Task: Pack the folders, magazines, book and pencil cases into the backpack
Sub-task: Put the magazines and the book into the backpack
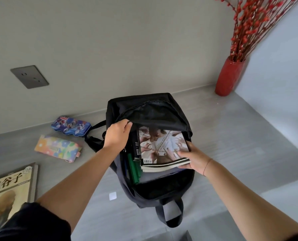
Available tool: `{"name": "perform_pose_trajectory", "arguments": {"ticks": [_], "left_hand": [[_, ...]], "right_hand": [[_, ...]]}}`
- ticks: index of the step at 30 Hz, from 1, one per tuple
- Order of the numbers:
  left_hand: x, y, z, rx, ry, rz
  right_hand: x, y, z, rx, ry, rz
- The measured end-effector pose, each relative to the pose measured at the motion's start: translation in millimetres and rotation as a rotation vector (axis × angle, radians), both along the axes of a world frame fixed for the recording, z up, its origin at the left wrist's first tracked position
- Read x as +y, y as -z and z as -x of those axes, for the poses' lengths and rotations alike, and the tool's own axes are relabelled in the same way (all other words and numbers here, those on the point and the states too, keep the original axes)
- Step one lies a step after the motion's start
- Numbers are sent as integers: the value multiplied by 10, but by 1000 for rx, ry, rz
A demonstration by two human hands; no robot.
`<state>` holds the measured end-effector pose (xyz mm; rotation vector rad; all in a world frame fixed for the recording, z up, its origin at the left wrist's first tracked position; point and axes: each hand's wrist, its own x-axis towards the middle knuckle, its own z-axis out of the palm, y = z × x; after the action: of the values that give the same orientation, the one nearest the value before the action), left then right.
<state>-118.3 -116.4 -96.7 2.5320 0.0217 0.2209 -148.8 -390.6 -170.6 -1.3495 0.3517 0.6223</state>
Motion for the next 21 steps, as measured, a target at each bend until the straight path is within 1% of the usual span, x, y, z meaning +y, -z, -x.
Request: {"name": "perform_pose_trajectory", "arguments": {"ticks": [2, 7, 12, 14, 16, 19, 21], "left_hand": [[-13, 20, -7, -5, -10, 16], [-46, 63, -16, 1, -56, 55], [-29, 119, 5, 6, -78, 97], [-28, 148, 20, -3, -81, 115], [-32, 183, 38, -7, -81, 130], [-21, 219, 58, -4, -96, 164], [-10, 221, 74, -3, -97, 164]], "right_hand": [[-38, 60, 45, -20, -15, -15], [127, 71, -84, -84, 105, 53], [302, 22, -284, -161, 225, 318], [355, 27, -367, -189, 259, 395], [391, 19, -422, -159, 243, 382], [457, -16, -480, -87, 261, 232], [509, -75, -453, -128, 258, 265]]}}
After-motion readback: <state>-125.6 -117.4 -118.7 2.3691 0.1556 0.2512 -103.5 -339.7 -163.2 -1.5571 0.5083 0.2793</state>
